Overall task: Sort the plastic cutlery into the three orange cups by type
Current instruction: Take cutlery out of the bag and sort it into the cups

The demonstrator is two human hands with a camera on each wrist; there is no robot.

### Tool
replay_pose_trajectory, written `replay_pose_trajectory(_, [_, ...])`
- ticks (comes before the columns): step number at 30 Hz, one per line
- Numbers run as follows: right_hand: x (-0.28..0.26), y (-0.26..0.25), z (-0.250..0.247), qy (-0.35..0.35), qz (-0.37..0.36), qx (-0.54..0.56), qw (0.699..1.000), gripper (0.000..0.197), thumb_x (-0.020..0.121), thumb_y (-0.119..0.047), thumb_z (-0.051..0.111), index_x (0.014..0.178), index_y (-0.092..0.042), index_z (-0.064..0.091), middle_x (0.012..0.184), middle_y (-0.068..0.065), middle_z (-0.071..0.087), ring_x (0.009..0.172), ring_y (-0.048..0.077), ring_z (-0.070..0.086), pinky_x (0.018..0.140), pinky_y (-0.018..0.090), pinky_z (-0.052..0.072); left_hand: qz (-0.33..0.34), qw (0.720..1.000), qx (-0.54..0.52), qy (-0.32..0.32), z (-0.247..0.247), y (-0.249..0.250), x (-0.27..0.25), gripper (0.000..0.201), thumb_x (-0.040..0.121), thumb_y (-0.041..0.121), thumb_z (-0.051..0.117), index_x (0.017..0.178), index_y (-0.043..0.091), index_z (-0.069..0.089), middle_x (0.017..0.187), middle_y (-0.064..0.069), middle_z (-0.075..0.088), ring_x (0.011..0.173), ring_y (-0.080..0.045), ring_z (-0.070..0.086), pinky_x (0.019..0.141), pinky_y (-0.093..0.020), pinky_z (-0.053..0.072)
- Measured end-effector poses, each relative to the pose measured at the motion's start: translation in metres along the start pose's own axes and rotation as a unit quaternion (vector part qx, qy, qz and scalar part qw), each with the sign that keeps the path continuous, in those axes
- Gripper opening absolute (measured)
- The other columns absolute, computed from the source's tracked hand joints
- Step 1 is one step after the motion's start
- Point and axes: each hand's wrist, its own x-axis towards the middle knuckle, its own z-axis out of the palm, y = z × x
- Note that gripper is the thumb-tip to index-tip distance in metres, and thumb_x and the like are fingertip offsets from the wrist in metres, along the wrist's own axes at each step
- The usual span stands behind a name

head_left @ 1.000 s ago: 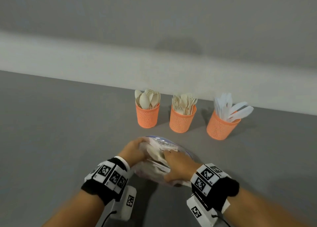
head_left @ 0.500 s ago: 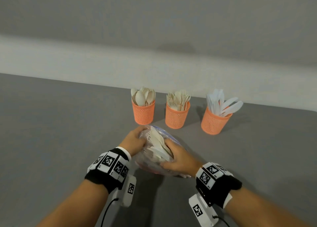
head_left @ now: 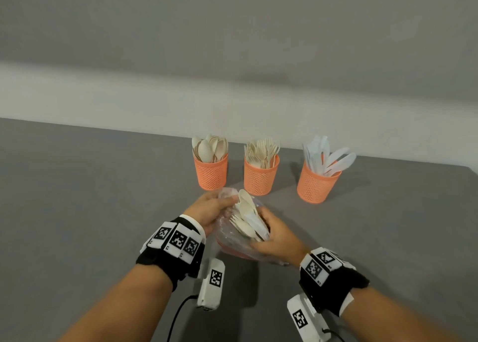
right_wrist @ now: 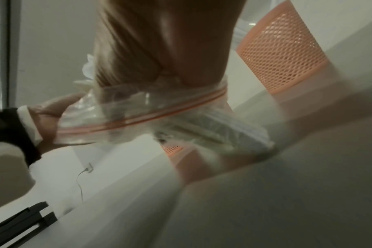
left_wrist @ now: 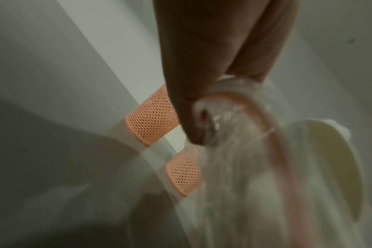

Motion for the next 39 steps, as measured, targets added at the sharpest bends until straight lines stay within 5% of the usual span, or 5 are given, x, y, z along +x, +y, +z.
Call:
replay_pose_trajectory(5, [0.004,0.002,-0.009,0.045,0.015,0.032,0.998,0.038,0.078,-0.001,0.065,0.113,-0.011,0.056,0.083,-0.009,0.063,0.073,-0.002,0.064,0.069,0.014,0.048,0.026,0.996,-0.080,-0.017,0.006,0.006,0.004,0.028,0.092,0.000,0.038,0.114,-0.004,0.056,0.092,-0.018,0.065,0.075,-0.024,0.066,0.069,-0.033,0.058])
replay_pose_trajectory(12, [0.004,-0.005,-0.015,-0.033,0.043,0.121,0.991,0.045,0.069,-0.016,0.074,0.112,-0.017,0.060,0.099,-0.003,0.070,0.094,0.009,0.067,0.077,0.021,0.053,-0.031,0.992,-0.121,0.012,0.022,-0.003,0.008,0.028,0.084,0.001,0.051,0.112,-0.003,0.053,0.120,-0.031,0.053,0.106,-0.040,0.057,0.098,-0.055,0.044])
replay_pose_trajectory(18, [0.007,-0.006,-0.018,0.032,0.063,0.161,0.984,0.030,0.074,-0.015,0.069,0.101,-0.023,0.060,0.106,0.010,0.067,0.100,0.015,0.065,0.091,0.030,0.052,0.005,0.994,-0.085,-0.063,0.032,0.010,0.003,0.036,0.091,0.028,0.051,0.112,0.000,0.057,0.100,-0.016,0.068,0.086,-0.024,0.068,0.075,-0.034,0.057])
replay_pose_trajectory(31, [0.003,-0.009,-0.031,0.026,0.081,0.251,0.964,0.032,0.071,-0.002,0.074,0.095,-0.020,0.063,0.093,0.003,0.068,0.092,0.016,0.065,0.089,0.036,0.053,0.069,0.997,0.010,-0.042,0.047,0.003,0.010,0.045,0.089,-0.011,0.035,0.125,0.014,0.046,0.081,-0.009,0.063,0.054,-0.011,0.063,0.051,-0.023,0.054])
replay_pose_trajectory(39, [0.008,-0.012,-0.031,0.049,0.073,0.254,0.963,0.035,0.063,-0.008,0.075,0.096,-0.015,0.064,0.095,0.010,0.068,0.095,0.026,0.065,0.091,0.043,0.052,0.113,0.988,0.071,0.072,0.055,-0.003,0.016,0.037,0.091,0.006,0.048,0.127,0.015,0.046,0.116,-0.013,0.062,0.099,-0.027,0.063,0.090,-0.044,0.052])
